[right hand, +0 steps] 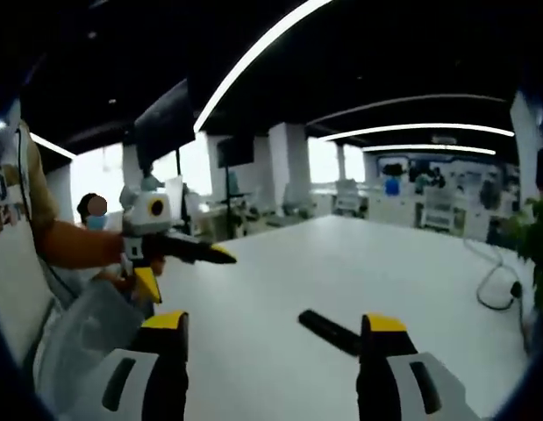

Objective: Press the specified remote control buttons in sequence, fully releasing each button before pressing the next.

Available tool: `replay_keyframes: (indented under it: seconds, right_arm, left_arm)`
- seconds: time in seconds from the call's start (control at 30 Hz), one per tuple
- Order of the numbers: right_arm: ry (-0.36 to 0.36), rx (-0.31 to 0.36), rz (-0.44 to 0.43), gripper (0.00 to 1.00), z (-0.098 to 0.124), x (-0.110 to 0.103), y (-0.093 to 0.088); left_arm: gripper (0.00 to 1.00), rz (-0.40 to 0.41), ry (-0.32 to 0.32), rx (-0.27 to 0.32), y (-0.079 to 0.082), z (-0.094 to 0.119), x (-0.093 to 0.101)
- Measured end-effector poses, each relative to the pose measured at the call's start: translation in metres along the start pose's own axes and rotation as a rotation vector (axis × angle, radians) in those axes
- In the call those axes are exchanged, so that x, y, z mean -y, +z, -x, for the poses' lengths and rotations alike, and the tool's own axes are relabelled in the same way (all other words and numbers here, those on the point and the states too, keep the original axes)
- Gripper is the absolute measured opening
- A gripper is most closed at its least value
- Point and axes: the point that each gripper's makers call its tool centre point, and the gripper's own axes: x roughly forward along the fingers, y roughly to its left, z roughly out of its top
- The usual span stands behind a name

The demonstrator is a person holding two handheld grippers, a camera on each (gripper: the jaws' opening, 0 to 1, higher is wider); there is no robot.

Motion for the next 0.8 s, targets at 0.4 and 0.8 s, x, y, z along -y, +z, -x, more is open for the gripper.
replay_keyframes:
  seconds: [0.4,0.8]
  right_arm:
    - [-0.024,0.056,0.006,0.84,0.014,-0.014,0.008]
    - [-0.116,-0.008,-0.034,0.86,0.024,-0.018,-0.019]
  left_arm:
    - [1.0,-0.005,0.049,0.034,-0.002,0.02,0.014]
    - [1.0,-0.009,0.093,0.052,-0.009,0.03,0.034]
